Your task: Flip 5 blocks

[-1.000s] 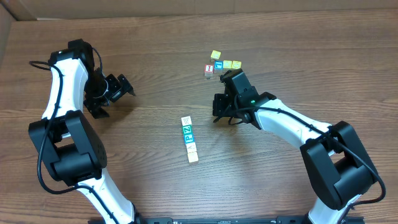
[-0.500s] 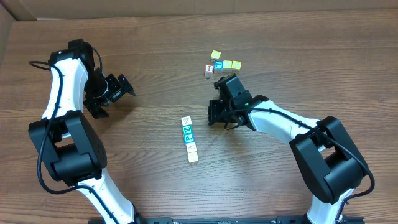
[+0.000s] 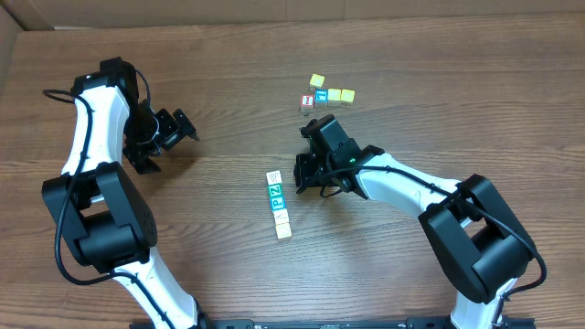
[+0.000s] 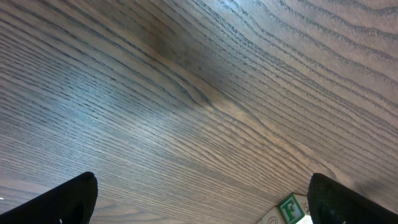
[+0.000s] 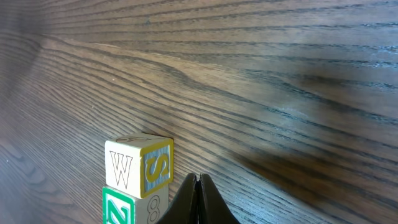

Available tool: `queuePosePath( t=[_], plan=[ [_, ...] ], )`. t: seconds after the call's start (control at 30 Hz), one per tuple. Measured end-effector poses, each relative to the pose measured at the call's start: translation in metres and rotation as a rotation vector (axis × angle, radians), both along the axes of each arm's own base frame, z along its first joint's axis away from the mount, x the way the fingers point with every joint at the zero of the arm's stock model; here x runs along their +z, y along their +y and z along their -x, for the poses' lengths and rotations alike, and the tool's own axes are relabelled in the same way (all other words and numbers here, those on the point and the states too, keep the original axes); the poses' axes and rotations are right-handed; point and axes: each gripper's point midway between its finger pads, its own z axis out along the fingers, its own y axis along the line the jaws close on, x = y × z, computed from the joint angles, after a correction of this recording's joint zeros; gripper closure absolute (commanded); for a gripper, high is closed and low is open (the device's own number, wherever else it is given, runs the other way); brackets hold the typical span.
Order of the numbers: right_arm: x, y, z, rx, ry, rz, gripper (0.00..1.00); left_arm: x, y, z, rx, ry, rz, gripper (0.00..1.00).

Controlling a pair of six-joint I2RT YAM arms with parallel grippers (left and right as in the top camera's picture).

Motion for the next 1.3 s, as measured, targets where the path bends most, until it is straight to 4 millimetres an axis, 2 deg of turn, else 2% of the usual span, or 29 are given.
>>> queuePosePath(
  t=[0.3,1.3],
  plan=[
    [0.002,0.012,0.007,0.031,-0.011,-0.012,0.96,0.0,0.0,0.0,0.0,0.0,0.0,0.0],
    [0.002,0.018,0.014,0.049,-0.011,-0.012,0.96,0.0,0.0,0.0,0.0,0.0,0.0,0.0]
  ],
)
